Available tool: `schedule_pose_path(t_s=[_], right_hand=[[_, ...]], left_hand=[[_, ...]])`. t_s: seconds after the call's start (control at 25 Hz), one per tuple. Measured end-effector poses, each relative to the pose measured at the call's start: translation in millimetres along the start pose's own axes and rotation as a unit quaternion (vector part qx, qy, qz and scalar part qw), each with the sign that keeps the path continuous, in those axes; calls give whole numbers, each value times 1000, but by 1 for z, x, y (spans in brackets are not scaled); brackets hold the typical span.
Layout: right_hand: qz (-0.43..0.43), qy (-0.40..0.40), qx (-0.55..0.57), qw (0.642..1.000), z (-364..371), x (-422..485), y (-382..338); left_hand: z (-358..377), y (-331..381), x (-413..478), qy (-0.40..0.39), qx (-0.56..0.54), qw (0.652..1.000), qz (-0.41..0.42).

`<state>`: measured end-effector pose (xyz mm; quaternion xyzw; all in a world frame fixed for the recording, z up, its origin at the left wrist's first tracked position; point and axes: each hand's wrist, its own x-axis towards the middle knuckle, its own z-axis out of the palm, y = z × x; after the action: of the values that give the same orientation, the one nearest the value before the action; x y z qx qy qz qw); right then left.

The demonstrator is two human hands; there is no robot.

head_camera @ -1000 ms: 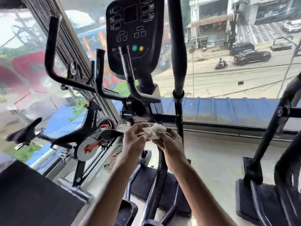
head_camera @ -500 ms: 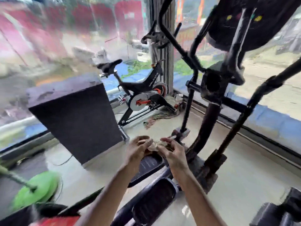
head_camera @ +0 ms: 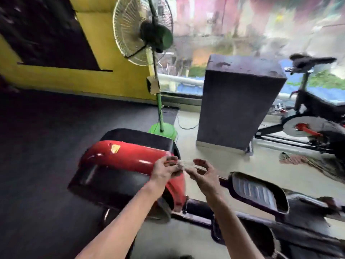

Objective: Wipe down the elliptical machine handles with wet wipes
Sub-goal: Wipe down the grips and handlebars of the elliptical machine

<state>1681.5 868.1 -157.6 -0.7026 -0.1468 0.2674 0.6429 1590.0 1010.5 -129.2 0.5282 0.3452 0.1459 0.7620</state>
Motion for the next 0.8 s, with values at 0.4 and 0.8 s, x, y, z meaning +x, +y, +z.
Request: schedule_pose_path(t_s=[0.4, 0.8], right_hand=[[-99, -281, -136, 945, 258, -2, -9], [-56, -322, -43, 944, 572, 0, -9]], left_hand=[[-257, 38, -64, 165, 6, 986, 38], [-530, 113, -64, 250, -29, 968, 18]])
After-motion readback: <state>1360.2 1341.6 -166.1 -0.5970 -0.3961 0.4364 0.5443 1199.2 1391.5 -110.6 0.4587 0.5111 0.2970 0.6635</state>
